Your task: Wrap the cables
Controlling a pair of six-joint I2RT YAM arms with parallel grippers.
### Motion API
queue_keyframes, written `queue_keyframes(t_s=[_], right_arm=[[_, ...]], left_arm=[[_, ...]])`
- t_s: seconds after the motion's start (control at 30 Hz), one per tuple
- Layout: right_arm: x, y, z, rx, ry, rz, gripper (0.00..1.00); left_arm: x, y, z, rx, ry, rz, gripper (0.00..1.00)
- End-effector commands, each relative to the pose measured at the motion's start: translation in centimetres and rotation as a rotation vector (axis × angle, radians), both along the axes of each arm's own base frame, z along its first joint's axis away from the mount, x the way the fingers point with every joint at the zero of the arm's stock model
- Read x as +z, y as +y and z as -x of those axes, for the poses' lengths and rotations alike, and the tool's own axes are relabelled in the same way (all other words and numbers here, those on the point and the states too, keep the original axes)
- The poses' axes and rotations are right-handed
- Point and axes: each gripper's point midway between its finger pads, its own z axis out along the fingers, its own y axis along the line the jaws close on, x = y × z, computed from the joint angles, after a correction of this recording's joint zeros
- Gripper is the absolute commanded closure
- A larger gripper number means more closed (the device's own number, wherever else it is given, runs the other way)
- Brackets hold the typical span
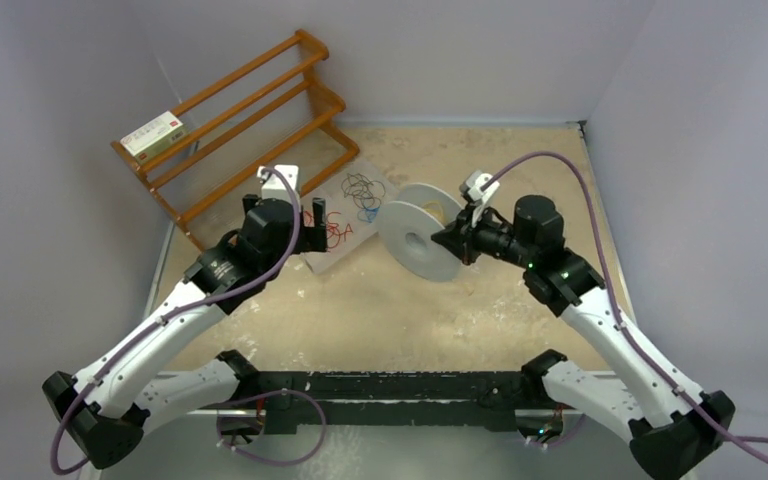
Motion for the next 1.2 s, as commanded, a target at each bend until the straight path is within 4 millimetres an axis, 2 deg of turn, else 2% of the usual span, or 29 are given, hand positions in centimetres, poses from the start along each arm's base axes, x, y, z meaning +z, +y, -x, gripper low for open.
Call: queue_keyframes(t_s=[0.0, 0.17, 0.3, 0.4, 0.53, 0.73, 0.8, 0.93, 1.03, 1.17], right_arm=[[3.2, 3.8, 1.4, 0.173, -0.186, -0.008, 1.00], [3.0, 7.7, 2.8, 0.276, -0.271, 0.058, 1.00], [1.3, 10.8, 4.0, 0.365, -0.305, 0.113, 1.00], [2.8, 12.6, 4.4, 0.407, -0.380, 0.106, 1.00], [2.7, 14.3, 4.6, 0.452, -0.434, 0.125, 1.00], [3.9, 17.1, 4.5, 0.464, -0.441, 0.071, 1.00], [4.5, 18.4, 4.6, 0.452, -0.447, 0.043, 1.00], [5.2, 21.2, 4.8, 0.434, -0.431, -0.016, 1.00], [5.7, 23.2, 4.6, 0.421, -0.393, -0.057, 1.00], [7.5, 25.7, 4.2, 0.365, -0.351, -0.110, 1.00]], left_arm=[[1.5, 3.2, 0.4, 0.105, -0.068, -0.067, 0.07], [3.0, 6.1, 1.2, 0.219, -0.128, -0.070, 0.08], [3.9, 7.6, 2.0, 0.278, -0.174, -0.038, 0.08], [4.4, 8.7, 2.5, 0.333, -0.212, -0.010, 0.08], [4.7, 9.9, 3.0, 0.385, -0.249, 0.002, 0.08], [5.4, 11.2, 3.6, 0.457, -0.287, 0.049, 0.09], [6.3, 12.1, 4.0, 0.498, -0.315, 0.069, 0.10], [8.1, 15.0, 5.6, 0.632, -0.391, 0.099, 0.10], [8.5, 16.7, 6.8, 0.696, -0.428, 0.122, 0.11], [8.5, 18.2, 8.0, 0.765, -0.450, 0.133, 0.11]])
